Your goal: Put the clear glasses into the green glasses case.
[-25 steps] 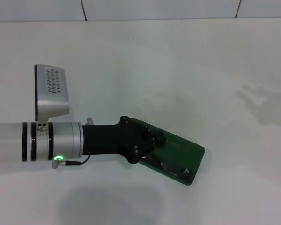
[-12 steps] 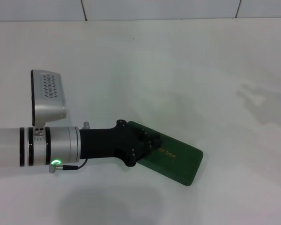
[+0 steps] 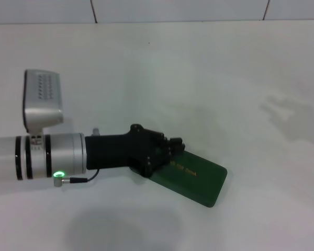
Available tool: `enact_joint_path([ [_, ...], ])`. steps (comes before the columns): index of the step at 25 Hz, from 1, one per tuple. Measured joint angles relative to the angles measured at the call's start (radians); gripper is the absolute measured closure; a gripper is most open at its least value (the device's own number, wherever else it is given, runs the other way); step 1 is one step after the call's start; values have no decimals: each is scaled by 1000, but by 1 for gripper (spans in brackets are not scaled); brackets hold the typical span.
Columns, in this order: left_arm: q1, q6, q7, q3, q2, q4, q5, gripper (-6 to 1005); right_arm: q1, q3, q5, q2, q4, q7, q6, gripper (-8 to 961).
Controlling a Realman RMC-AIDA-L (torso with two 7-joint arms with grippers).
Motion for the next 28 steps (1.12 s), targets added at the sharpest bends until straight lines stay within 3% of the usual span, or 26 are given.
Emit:
enact_joint_path([
  [6, 72, 92, 14, -3, 12, 115, -38, 777, 25, -9, -154, 2, -18, -41, 0, 708],
  [12, 163, 200, 101, -19, 27, 177, -93, 739, 70, -145, -279, 8, -39, -52, 18, 708],
  [18, 188, 331, 7, -55, 78, 174, -100, 511, 123, -347, -281, 32, -29, -58, 108, 509],
  [19, 189, 347, -7, -55, 85, 175, -100, 466, 134, -369, -279, 33, -24, -56, 119, 436],
  [21, 192, 368, -24, -56, 94, 178, -101, 375, 155, -398, -278, 34, -13, -50, 127, 291],
  [26, 196, 377, -47, -57, 106, 179, -99, 196, 194, -411, -278, 35, 17, -41, 129, 130],
  [28, 196, 380, -52, -57, 110, 179, -98, 136, 206, -421, -275, 37, 27, -39, 129, 130],
])
